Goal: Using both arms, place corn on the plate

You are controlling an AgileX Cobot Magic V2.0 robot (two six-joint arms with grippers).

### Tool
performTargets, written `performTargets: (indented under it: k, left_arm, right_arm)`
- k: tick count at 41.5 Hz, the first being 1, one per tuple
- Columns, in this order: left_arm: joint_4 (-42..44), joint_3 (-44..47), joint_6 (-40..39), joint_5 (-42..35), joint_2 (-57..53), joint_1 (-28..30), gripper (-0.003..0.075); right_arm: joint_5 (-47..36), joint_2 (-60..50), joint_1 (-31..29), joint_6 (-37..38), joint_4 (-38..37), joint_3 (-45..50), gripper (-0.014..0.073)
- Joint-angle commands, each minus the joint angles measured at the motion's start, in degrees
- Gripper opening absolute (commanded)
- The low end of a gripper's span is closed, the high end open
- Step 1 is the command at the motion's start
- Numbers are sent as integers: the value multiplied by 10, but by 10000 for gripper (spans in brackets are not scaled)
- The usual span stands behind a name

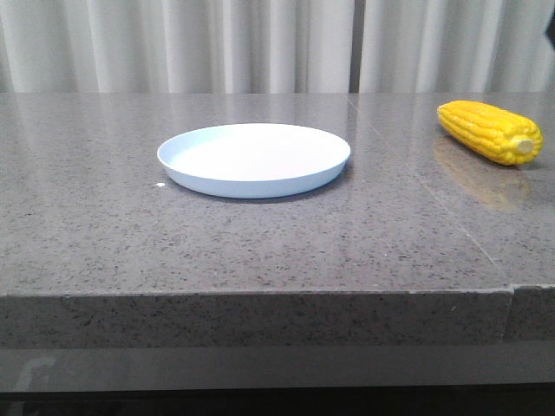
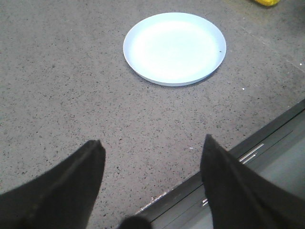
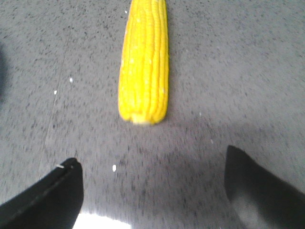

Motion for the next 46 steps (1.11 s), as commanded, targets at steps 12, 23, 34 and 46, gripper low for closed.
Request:
performTargets:
  k: [12, 23, 34, 46]
  left_arm:
    - [-7, -15, -6, -43, 2, -3, 430]
    - [-7, -15, -6, -43, 2, -3, 430]
    - [-7, -15, -6, -43, 2, -3, 430]
    - [-7, -15, -6, -43, 2, -3, 430]
  right_arm:
    - [-40, 174, 0, -4, 14, -154, 625]
    - [-44, 264, 0, -4, 14, -207, 615]
    - [-42, 288, 0, -4, 14, -214, 332]
    - [30, 261, 12, -4, 15, -258, 309]
